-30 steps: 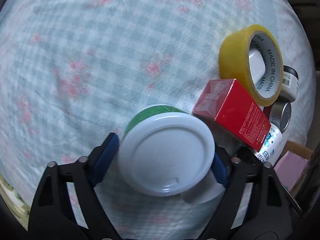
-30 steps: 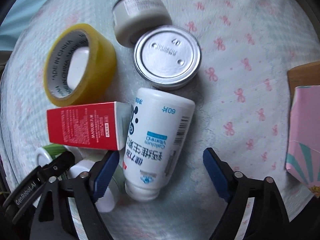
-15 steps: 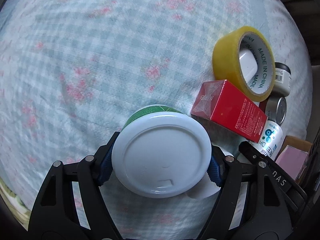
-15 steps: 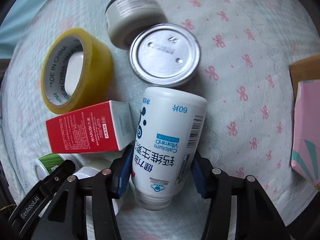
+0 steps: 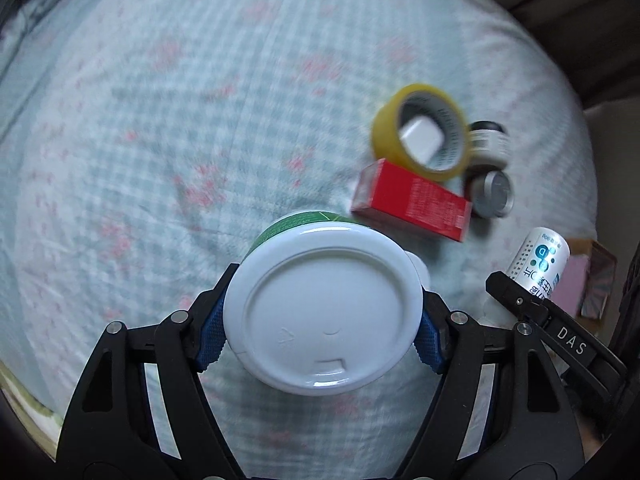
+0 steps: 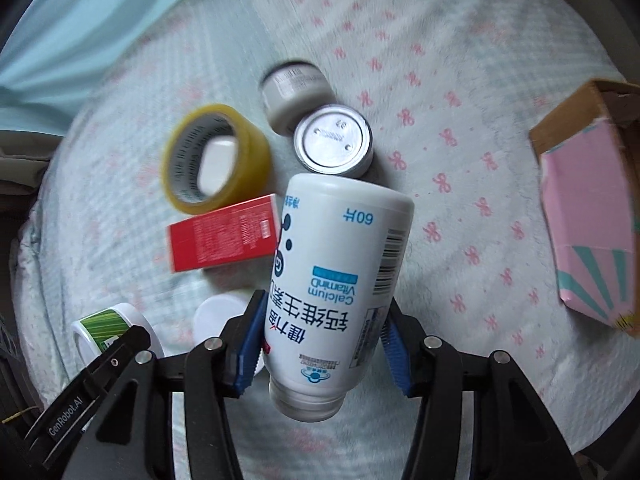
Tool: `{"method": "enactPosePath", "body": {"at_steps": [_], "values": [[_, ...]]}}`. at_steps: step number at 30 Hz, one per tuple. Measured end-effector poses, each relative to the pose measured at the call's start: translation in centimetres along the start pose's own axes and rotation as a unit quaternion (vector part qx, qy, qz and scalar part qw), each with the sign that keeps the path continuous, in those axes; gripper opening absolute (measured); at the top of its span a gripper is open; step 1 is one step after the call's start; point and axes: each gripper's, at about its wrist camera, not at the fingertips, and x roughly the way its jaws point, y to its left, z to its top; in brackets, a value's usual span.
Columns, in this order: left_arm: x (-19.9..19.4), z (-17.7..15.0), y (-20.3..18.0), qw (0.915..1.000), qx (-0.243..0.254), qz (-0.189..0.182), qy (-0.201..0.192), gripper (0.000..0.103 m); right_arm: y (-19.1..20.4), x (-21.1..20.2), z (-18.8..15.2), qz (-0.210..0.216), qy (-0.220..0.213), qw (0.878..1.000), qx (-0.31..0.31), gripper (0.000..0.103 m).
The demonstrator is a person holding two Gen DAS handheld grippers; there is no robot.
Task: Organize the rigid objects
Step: 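Carry the jar and bottle into the cardboard box and open both tools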
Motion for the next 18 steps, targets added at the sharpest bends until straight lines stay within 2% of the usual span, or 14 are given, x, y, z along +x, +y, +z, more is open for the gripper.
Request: {"method": "enactPosePath", "body": {"at_steps": [4, 7, 8, 12, 18], "values": [[-4.3, -1.3, -2.4, 0.9984, 0.043, -0.001, -0.038, 0.072, -1.4, -4.8, -1.6, 0.014, -0.029, 0.999, -0.019, 0.049], [-7.4, -2.0, -4.5, 0.9942, 0.083, -0.001, -0.068, 0.072, -1.8, -8.8, -2.8, 0.022, -0.054, 0.997, -0.044, 0.049], [-8.3, -2.3, -5.2, 0.9920, 0.098, -0.003, -0.079, 0.072, -1.2, -8.9, -3.0, 0.024, -0.060, 0.997, -0.051, 0.049], [-11.6, -3.7, -8.0, 0.9855, 0.134, -0.010, -0.103, 0.072, -2.5, -13.4, -4.1, 0.027, -0.092, 0.993, -0.071, 0.049], [-15.0, -6.5, -14.1, 0.9755, 0.173, -0.017, -0.135, 0.072, -7.6, -18.6, -3.9, 0.039, -0.131, 0.988, -0.075, 0.049]]}}
